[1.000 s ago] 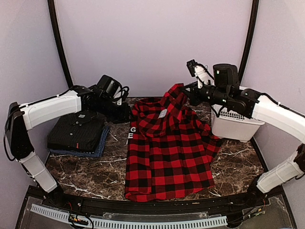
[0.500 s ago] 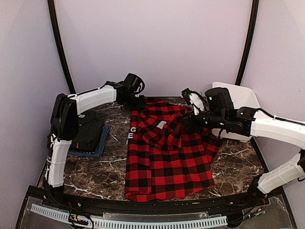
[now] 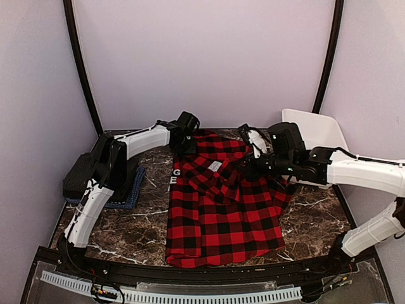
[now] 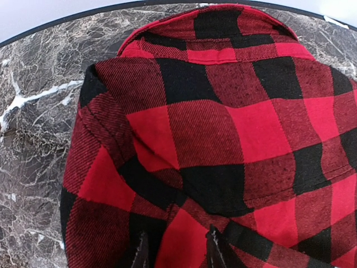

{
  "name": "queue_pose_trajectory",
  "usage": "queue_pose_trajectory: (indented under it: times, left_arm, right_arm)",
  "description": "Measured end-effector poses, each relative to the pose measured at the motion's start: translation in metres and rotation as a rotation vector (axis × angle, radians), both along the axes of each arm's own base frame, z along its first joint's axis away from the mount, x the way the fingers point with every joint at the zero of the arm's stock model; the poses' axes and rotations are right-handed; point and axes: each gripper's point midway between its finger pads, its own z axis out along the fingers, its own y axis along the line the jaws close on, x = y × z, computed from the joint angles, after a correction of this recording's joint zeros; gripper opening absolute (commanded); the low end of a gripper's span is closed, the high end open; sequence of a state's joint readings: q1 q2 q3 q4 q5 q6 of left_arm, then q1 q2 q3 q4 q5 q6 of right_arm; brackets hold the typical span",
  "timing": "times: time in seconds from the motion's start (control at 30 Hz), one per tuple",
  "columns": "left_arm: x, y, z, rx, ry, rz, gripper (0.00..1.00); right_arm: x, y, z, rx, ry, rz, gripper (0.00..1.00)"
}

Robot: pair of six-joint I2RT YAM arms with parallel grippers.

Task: Fold and stack the long sleeve shirts
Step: Fold the flattened shirt at the center of the board.

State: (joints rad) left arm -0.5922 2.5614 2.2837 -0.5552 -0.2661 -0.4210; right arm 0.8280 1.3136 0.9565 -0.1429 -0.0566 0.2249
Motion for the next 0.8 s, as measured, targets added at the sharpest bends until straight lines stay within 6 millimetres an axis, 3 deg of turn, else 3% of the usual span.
queue_pose_trajectory:
  times: [0.17, 0.3, 0.5, 0.67, 0.8]
  left_arm:
    - [0.001, 0.000, -0.007, 0.021, 0.003, -0.015, 0.27]
    - [0.003, -0.002, -0.012, 0.026, 0.003, -0.024, 0.15]
    - [0.004, -0.002, -0.022, 0.038, 0.009, -0.034, 0.14]
    - [0.007, -0.003, -0.022, 0.039, 0.002, -0.034, 0.00]
    - [0.008, -0.002, -0.021, 0.037, 0.000, -0.035, 0.00]
  right_arm:
    - [0.002, 0.003, -0.004, 0.003, 0.005, -0.001, 0.00]
    - [0.003, 0.005, -0.008, -0.001, 0.010, 0.001, 0.00]
    - [0.004, 0.006, -0.010, -0.006, 0.014, 0.001, 0.00]
    - [0.004, 0.006, -0.010, -0.006, 0.014, 0.001, 0.00]
    - [0.004, 0.006, -0.010, -0.007, 0.014, 0.001, 0.00]
